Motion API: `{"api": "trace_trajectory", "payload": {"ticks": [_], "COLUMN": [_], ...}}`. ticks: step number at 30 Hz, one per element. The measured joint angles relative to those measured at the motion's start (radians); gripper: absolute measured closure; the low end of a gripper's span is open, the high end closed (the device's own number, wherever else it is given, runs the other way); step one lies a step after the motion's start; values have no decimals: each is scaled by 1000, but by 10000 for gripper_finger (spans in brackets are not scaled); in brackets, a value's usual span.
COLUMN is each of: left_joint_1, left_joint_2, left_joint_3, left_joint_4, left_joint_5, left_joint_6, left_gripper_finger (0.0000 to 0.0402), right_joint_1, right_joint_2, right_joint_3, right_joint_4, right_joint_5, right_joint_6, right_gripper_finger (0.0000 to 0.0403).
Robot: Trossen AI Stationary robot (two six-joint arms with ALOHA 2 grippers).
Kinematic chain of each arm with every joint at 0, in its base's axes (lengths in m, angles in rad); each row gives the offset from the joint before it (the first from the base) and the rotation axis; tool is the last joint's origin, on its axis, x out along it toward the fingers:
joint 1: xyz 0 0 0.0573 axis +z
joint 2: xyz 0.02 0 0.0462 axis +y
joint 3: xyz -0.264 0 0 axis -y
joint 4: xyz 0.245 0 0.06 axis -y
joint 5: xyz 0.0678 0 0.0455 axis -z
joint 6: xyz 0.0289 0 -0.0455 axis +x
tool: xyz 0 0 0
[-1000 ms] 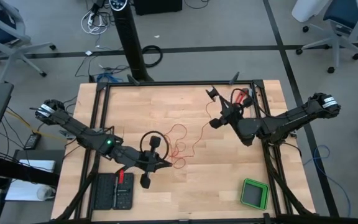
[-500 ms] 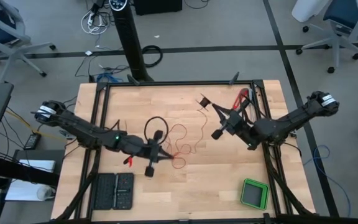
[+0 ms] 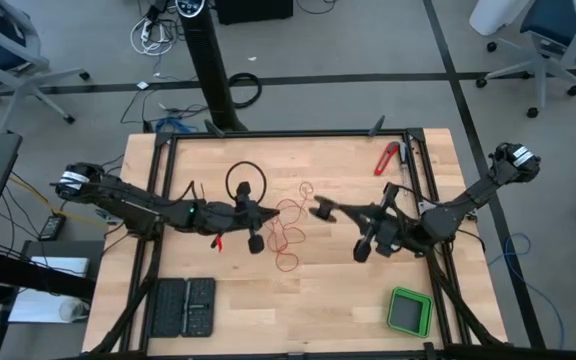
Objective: Coil cords
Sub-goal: Uncoil the red wire from the black spool
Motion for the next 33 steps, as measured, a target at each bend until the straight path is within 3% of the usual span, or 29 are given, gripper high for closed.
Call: {"api": "trace_trajectory", "payload": {"ticks": [9, 16, 18, 26, 33], "left_joint_1": [40, 30, 17, -39, -65], "left_joint_2": [-7, -56, -85, -149, -144], "left_joint_3": [0, 10, 10, 11, 10], "left_joint_4": [32, 114, 118, 198, 196], "left_joint_5": [-131, -152, -122, 187, 268], "left_joint_6": [-13, 114, 151, 220, 219], "left_gripper_finger": [397, 397, 397, 397, 397], "right_joint_1": [72, 104, 103, 44, -92], "right_joint_2": [0, 0, 1, 3, 13], "right_joint_3": [0, 0, 0, 0, 0], "right_joint_4": [-127, -355, -398, -468, -442], "right_joint_5": [0, 45, 94, 307, 451], "right_joint_6": [-18, -43, -45, 7, 112], "right_gripper_finger": [403, 403, 403, 403, 403]}}
